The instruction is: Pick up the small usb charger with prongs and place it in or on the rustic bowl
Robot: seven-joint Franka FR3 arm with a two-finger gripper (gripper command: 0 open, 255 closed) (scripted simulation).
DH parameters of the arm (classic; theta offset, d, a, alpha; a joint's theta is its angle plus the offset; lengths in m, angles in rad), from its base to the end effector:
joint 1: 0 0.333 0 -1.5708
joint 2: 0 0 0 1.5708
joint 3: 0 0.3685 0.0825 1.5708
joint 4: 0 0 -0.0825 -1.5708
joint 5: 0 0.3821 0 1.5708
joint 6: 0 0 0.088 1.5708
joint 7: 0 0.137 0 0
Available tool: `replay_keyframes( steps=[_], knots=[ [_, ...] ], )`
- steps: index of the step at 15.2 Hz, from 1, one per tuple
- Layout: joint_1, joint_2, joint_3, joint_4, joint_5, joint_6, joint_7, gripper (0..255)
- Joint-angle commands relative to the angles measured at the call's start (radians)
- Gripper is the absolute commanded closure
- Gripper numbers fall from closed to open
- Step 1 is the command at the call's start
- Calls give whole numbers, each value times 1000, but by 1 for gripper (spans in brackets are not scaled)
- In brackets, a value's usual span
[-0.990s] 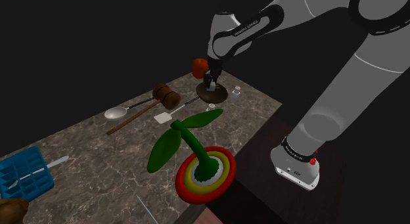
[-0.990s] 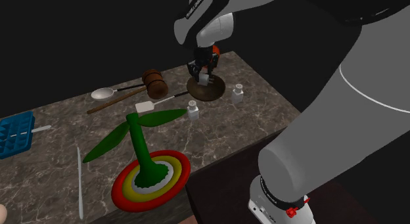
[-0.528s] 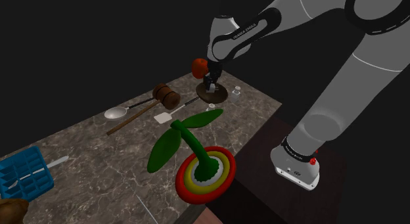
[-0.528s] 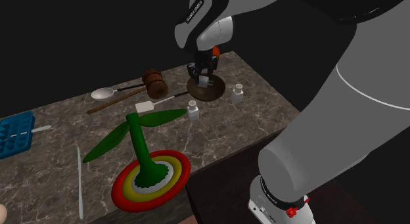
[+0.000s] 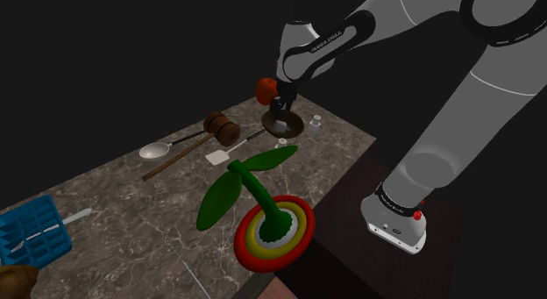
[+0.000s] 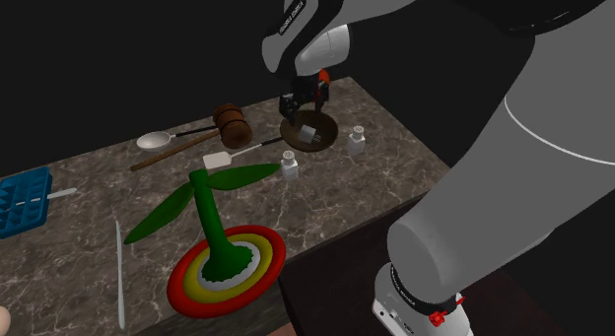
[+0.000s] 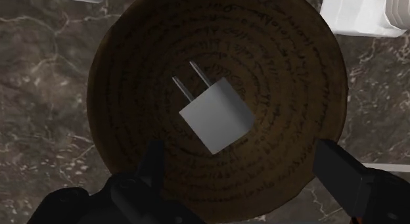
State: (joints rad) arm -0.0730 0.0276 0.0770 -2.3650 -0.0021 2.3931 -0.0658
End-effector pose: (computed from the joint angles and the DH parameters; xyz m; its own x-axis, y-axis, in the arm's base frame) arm 0.5013 0.0019 0.3385 0.9975 0.0712 0.0006 0.0712 -0.9975 -0.0007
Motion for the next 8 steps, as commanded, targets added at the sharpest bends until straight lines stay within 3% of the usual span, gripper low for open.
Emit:
replay_keyframes(
  steps=[1, 4, 8],
  knots=[
    [0, -24, 0, 10, 3, -34, -2, 0],
    [0, -84, 0, 46, 9, -130, -6, 0],
    [0, -84, 0, 46, 9, -130, -6, 0]
  ],
)
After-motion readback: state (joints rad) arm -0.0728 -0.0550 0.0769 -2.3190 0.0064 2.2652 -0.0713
